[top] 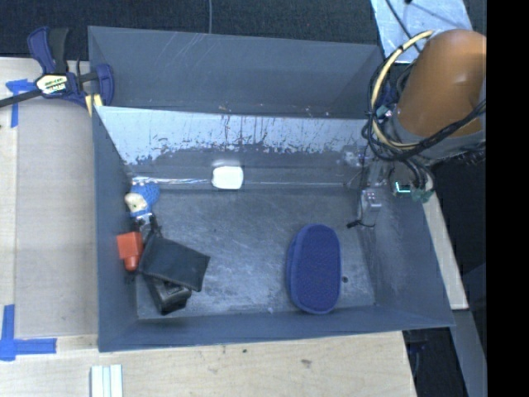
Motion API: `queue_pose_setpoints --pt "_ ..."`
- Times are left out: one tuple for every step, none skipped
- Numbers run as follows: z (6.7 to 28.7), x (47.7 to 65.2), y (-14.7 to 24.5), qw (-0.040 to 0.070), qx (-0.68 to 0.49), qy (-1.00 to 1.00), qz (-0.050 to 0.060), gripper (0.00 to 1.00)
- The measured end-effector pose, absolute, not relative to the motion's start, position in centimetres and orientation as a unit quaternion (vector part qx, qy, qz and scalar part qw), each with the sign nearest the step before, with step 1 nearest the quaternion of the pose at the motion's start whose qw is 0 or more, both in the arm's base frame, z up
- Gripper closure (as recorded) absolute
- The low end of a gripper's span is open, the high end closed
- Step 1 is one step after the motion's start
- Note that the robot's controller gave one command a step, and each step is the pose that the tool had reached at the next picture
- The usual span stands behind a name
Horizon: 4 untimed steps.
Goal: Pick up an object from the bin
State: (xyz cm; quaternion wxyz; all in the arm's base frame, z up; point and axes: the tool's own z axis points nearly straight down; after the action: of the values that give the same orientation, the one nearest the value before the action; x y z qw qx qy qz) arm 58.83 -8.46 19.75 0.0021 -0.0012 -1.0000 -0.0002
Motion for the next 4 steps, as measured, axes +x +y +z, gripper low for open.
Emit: queue_pose_setpoints --pt "6.9 55.8 -5.5 0.001 0.08 -0.997 0.001 0.0" --pt "7.4 56.3 -5.4 -0.008 0.08 -0.997 0.001 1.0" --pt "19.2 55.1 -6.4 -0.006 0.05 -0.999 0.001 1.0" --pt "12.1 51.9 -3.6 0.003 0.028 -1.0 0.0 1.0"
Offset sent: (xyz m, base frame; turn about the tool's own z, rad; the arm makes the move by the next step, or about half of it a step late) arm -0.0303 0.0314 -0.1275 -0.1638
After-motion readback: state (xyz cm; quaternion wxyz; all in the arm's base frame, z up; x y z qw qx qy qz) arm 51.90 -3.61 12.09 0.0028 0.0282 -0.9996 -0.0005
